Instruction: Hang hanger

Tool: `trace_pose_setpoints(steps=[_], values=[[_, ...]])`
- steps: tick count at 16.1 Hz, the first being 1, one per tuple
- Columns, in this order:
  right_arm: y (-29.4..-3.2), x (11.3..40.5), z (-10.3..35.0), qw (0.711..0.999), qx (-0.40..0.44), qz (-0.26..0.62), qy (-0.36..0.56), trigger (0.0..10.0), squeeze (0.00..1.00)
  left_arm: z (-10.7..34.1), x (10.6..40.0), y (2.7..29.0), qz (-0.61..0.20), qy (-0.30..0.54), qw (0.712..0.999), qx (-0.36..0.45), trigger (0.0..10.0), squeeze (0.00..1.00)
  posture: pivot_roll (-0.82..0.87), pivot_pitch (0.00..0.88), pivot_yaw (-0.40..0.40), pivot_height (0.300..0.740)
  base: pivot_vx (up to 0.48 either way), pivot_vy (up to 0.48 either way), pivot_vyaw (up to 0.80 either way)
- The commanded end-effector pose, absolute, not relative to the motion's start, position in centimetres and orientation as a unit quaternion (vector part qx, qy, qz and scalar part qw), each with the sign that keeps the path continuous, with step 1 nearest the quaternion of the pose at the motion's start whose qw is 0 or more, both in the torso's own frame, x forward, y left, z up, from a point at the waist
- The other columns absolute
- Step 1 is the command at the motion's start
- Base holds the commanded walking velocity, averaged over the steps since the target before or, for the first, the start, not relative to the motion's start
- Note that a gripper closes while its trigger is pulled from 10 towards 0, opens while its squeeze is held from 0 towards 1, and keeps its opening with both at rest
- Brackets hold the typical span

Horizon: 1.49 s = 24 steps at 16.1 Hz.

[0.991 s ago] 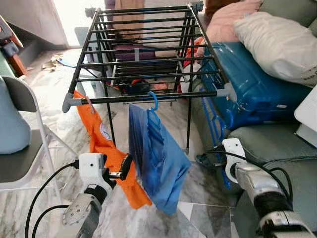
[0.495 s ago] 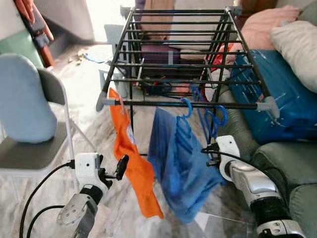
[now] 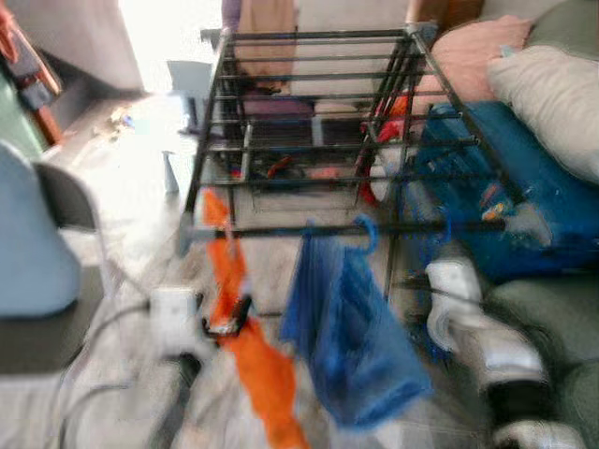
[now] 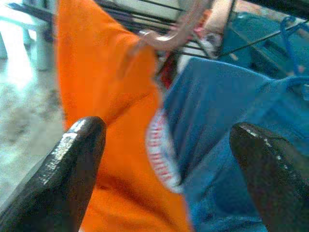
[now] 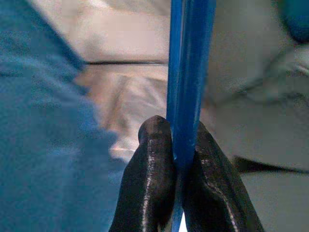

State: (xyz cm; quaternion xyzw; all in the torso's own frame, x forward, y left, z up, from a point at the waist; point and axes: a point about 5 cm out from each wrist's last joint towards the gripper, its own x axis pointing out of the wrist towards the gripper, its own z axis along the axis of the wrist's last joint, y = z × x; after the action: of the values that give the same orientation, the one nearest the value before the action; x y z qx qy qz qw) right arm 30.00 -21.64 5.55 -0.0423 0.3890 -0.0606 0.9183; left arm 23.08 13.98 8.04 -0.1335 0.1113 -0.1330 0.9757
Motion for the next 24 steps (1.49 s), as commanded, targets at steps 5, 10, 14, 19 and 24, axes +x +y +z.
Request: trace_pose_setpoints(steps=[5,10,14,19,24], values=[[-22.0,30.3,5.9,0.916,-0.032,-0.080,0.391,10.0,0.00,7.8,23.0,14.5,-0.124,0.119,0.977,-0.126,10.0,0.00,-0.05,0.000,0.023,0.740,0.000,0.000,0.00],[-23.8,31.2,6.5,0.908,0.019,-0.092,0.409,10.0,0.00,7.6,22.9,14.2,-0.128,0.128,0.975,-0.126,10.0,0.00,-0.05,0.000,0.019,0.740,0.000,0.000,0.00],[-25.1,32.5,7.9,0.914,0.015,-0.089,0.397,10.0,0.00,7.5,22.8,14.1,-0.126,0.132,0.975,-0.127,10.0,0.00,-0.05,0.000,0.012,0.740,0.000,0.000,0.00],[-25.5,32.4,7.0,0.895,0.042,-0.074,0.437,10.0,0.00,7.3,22.7,13.9,-0.125,0.140,0.974,-0.127,10.0,0.00,-0.05,0.000,-0.013,0.740,0.000,0.000,0.00],[-26.1,31.6,5.7,0.886,0.050,-0.081,0.455,10.0,0.00,7.1,22.4,13.9,-0.121,0.148,0.973,-0.127,10.0,0.00,-0.05,0.000,-0.013,0.740,0.000,0.000,0.00]])
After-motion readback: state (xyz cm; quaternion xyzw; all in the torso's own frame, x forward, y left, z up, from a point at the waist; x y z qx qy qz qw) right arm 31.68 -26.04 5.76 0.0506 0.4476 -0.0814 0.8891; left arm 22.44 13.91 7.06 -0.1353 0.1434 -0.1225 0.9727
